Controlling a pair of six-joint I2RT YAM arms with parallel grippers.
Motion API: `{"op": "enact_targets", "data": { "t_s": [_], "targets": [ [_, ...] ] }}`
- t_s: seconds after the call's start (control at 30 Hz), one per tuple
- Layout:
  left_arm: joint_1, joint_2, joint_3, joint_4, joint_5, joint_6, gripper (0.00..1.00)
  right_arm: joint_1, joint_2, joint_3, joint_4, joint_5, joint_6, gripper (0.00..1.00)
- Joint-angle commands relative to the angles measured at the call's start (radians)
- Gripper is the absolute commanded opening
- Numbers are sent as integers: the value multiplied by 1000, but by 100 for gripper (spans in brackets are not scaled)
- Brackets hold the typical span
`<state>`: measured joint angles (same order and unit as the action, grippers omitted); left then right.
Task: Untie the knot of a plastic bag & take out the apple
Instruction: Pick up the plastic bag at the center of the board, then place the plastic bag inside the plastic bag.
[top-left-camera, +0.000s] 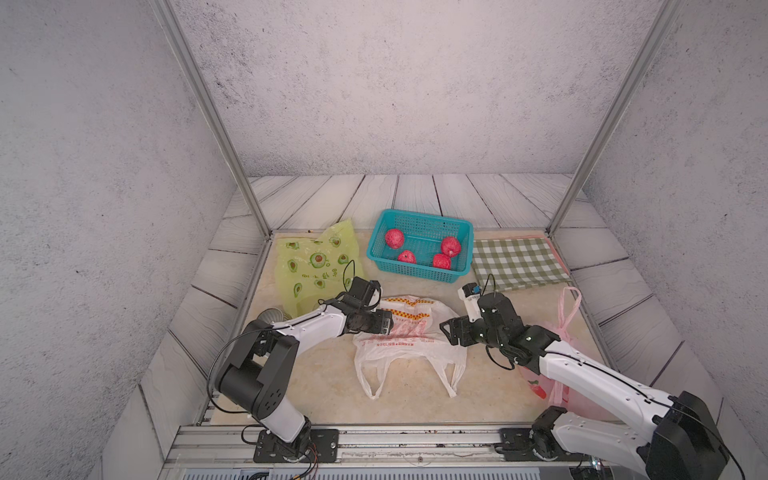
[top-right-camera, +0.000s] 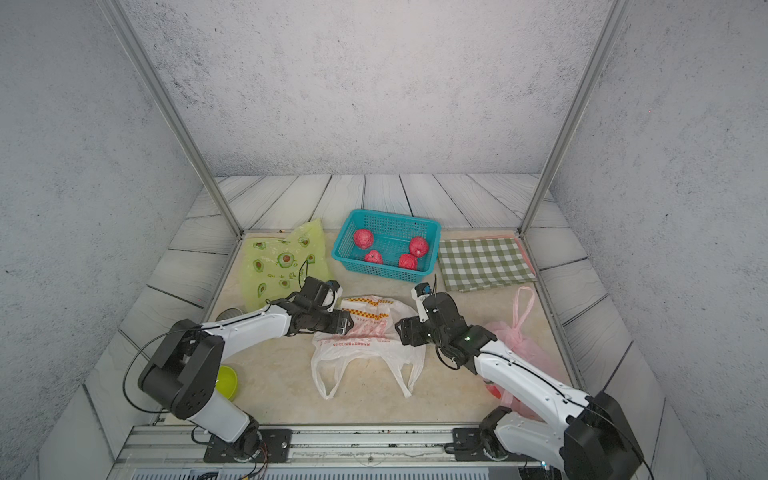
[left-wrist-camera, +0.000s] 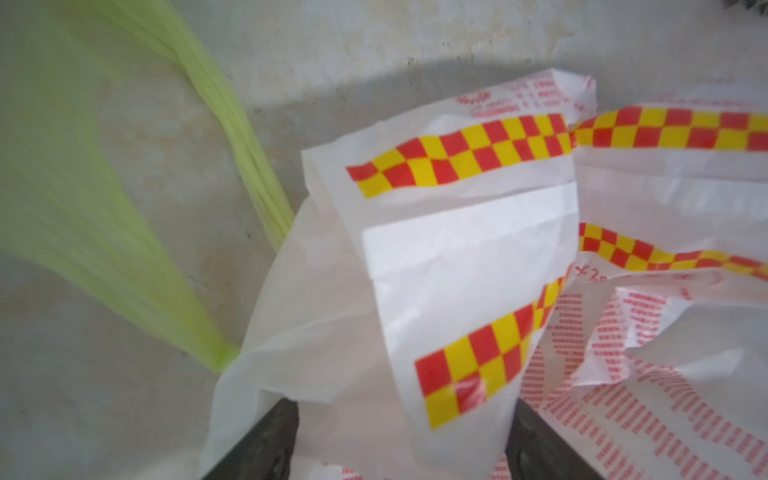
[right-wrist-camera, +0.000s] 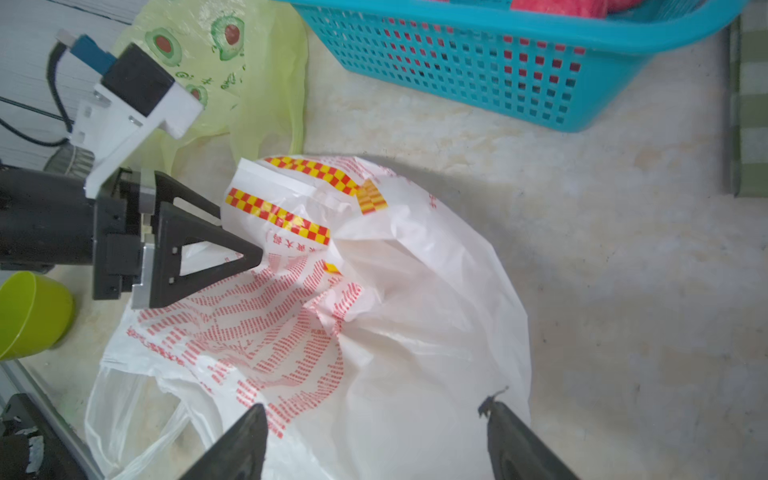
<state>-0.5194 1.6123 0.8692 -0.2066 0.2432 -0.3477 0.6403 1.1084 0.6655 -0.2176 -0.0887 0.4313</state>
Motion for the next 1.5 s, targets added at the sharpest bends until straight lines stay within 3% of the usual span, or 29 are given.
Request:
{"op": "enact_targets", "data": {
  "t_s": [0.0, 0.07, 0.1, 0.13, 0.2, 0.43, 0.6, 0.77, 1.13, 1.27, 1.47],
  "targets": [
    [-5, 15, 21, 25, 35, 17, 79, -2, -9, -30, 2, 17, -8, 83],
    [-7, 26, 23, 40, 63, 11, 69, -1, -12, -39, 4, 15, -6, 82],
    [-8, 32, 26, 42, 76, 10, 58, -2, -17, -42, 5, 16, -6, 82],
    [-8, 38, 31, 38, 82, 10, 41, -2, -24, -47, 4, 19, -6, 82],
    [-8, 38, 35, 27, 79, 15, 0, -2, -41, -53, 1, 28, -8, 82],
    [-8, -104, 102, -112, -19, 72, 0, -2, -116, -63, -48, 73, -33, 81],
    [-7, -207, 285, -265, -157, 195, 0, -2, -140, -60, -62, 78, -34, 81],
    [32, -180, 501, -434, -342, 301, 0, -2, -150, -54, -71, 76, -37, 81],
    [456, -25, 720, -509, -313, 353, 0, -2, -152, -55, -81, 78, -48, 81],
    [522, 55, 741, -503, -355, 386, 0, -2, -132, -53, -81, 82, -47, 81],
    [584, 159, 782, -480, -461, 298, 0, -2, -151, -55, -97, 91, -41, 81]
  ]
}}
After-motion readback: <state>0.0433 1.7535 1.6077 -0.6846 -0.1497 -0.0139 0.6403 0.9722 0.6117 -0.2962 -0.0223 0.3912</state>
